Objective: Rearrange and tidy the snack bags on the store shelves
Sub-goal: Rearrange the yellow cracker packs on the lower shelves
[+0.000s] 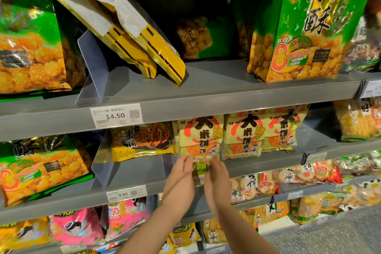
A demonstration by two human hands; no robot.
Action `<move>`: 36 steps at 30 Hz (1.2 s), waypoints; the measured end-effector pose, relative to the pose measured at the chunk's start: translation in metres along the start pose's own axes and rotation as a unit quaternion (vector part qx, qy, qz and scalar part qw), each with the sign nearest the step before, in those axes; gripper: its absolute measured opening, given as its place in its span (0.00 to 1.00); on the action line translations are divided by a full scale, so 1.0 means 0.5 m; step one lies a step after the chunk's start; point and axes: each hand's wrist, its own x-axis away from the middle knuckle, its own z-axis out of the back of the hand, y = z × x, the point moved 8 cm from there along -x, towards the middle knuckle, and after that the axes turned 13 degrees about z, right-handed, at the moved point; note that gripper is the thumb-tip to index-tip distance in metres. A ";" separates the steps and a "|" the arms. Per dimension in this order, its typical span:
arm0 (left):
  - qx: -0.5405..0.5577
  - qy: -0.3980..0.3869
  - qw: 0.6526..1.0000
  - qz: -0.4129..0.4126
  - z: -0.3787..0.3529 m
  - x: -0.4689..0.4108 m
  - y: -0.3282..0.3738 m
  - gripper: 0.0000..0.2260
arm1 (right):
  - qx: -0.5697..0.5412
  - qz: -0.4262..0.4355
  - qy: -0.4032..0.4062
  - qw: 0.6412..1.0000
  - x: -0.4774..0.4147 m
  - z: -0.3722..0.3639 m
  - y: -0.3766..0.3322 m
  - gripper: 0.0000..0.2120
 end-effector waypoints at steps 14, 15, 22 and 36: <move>0.018 -0.028 0.998 0.050 0.001 -0.014 -0.005 0.25 | 0.075 0.014 -0.073 0.994 0.009 -0.025 0.014 0.13; 0.003 -0.025 0.998 0.057 0.002 -0.011 -0.009 0.26 | 0.061 0.013 -0.053 0.997 0.011 -0.017 0.014 0.15; -0.020 0.007 0.999 0.042 0.015 0.001 -0.014 0.24 | 0.010 0.034 0.029 0.999 -0.011 0.027 -0.020 0.23; 0.015 0.042 0.997 0.067 0.048 0.057 0.004 0.17 | -0.056 0.044 0.012 0.997 0.026 0.051 -0.065 0.15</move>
